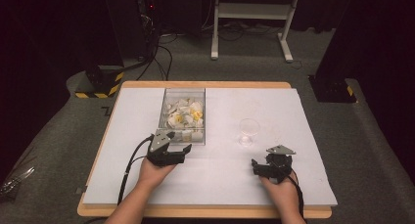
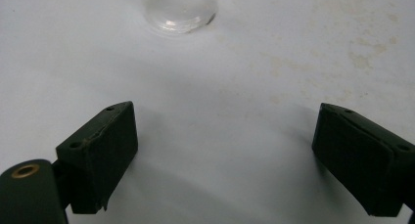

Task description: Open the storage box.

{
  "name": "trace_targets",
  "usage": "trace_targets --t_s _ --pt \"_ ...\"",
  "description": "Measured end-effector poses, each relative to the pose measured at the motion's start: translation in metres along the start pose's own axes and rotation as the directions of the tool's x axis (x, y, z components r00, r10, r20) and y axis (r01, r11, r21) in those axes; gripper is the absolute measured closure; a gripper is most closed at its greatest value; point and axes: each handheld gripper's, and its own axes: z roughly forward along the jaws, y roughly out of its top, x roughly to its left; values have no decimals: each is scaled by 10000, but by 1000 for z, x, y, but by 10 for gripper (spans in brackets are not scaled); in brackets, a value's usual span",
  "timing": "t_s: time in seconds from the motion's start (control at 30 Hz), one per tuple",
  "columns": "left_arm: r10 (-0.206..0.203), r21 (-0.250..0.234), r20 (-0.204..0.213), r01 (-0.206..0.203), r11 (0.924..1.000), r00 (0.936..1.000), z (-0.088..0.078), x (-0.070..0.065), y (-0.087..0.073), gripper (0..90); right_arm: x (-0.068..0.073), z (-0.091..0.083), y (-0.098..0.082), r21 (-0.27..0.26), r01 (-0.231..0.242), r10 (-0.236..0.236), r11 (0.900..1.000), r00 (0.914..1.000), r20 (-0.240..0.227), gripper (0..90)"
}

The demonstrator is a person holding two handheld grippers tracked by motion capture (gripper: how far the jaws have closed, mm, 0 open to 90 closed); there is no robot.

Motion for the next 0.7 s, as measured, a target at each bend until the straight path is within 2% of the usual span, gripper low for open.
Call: trace_targets --t_s 0.7 --pt "115 -62 -10 -115 9999 9999 -15 -13 -8 186 0 0 0 -14 10 -10 10000 10000 17 98"
